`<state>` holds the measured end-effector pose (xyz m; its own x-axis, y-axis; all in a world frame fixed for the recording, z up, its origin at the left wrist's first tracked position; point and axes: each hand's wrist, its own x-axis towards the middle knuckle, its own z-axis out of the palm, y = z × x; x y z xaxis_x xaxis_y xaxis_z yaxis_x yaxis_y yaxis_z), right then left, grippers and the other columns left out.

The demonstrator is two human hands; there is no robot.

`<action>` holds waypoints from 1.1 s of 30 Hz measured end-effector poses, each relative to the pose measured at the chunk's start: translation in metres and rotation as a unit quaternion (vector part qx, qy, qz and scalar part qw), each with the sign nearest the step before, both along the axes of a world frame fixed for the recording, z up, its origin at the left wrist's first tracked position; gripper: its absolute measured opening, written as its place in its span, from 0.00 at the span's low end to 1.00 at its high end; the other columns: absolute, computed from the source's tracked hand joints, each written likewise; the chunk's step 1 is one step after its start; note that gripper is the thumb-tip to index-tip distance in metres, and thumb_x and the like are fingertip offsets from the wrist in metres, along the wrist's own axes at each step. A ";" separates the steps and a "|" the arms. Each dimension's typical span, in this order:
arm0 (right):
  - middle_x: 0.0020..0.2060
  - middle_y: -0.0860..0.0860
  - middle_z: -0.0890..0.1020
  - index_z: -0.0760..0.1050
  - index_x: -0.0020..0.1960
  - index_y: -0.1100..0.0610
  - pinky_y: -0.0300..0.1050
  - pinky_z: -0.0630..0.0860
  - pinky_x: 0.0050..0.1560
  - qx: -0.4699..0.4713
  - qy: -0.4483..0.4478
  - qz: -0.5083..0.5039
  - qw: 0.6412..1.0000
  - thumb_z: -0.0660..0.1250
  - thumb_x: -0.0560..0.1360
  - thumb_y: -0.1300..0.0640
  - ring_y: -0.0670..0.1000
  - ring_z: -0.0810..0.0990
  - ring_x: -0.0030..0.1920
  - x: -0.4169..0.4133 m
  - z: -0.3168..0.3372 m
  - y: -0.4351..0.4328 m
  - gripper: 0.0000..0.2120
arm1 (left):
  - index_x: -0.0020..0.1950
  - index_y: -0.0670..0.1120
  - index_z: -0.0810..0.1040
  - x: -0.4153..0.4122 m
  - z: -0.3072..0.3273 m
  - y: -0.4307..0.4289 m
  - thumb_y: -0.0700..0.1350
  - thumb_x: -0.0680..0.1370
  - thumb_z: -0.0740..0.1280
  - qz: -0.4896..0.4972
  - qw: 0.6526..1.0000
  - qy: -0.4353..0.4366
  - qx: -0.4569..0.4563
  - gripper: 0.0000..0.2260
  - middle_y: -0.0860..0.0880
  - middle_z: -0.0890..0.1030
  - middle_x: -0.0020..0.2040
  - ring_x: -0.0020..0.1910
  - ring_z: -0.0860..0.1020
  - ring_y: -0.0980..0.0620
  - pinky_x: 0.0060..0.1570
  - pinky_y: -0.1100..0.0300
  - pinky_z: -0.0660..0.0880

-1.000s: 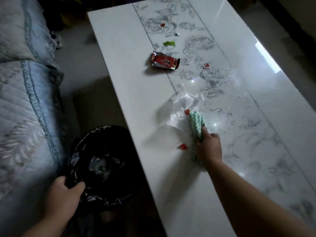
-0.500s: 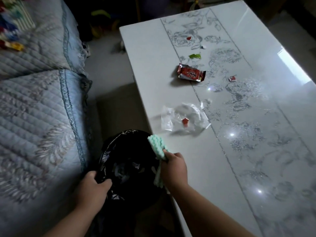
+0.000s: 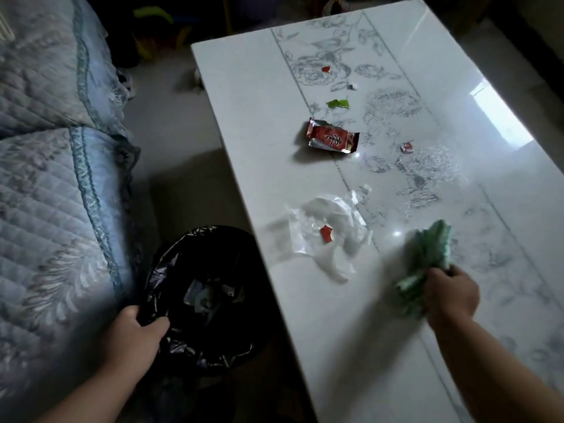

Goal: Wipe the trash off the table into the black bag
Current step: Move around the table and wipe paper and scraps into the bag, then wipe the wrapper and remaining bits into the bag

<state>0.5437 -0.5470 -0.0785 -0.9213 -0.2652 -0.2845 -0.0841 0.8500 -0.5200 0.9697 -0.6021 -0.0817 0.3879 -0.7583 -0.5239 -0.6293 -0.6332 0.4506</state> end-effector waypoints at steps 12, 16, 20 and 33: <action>0.46 0.55 0.78 0.74 0.64 0.49 0.40 0.68 0.40 -0.017 -0.022 0.108 0.994 0.61 0.73 0.61 0.55 0.77 0.44 0.008 -0.015 -0.103 0.21 | 0.37 0.43 0.74 0.011 -0.028 -0.051 0.37 0.69 0.69 0.010 0.999 0.012 -0.044 0.05 0.42 0.78 0.33 0.33 0.76 0.44 0.34 0.55 0.70; 0.35 0.47 0.73 0.76 0.52 0.57 0.31 0.66 0.23 -0.081 -0.116 0.080 0.987 0.63 0.75 0.44 0.45 0.71 0.34 0.062 -0.020 -0.128 0.16 | 0.38 0.42 0.75 0.011 -0.024 -0.059 0.37 0.69 0.69 0.006 0.999 0.027 -0.039 0.04 0.43 0.78 0.32 0.32 0.75 0.45 0.32 0.57 0.68; 0.42 0.46 0.72 0.74 0.62 0.51 0.34 0.67 0.39 -0.027 -0.093 0.205 0.974 0.61 0.77 0.47 0.46 0.73 0.41 0.111 -0.024 -0.133 0.17 | 0.38 0.43 0.75 0.013 -0.020 -0.064 0.37 0.69 0.70 -0.006 0.999 0.029 -0.031 0.05 0.43 0.79 0.33 0.33 0.76 0.45 0.32 0.58 0.68; 0.47 0.45 0.73 0.76 0.57 0.46 0.38 0.65 0.42 -0.021 -0.154 0.341 0.927 0.60 0.76 0.55 0.50 0.75 0.48 0.246 -0.025 -0.135 0.12 | 0.42 0.42 0.75 0.025 -0.007 -0.092 0.48 0.63 0.69 -0.020 0.998 0.055 0.014 0.13 0.40 0.81 0.37 0.38 0.79 0.40 0.44 0.47 0.77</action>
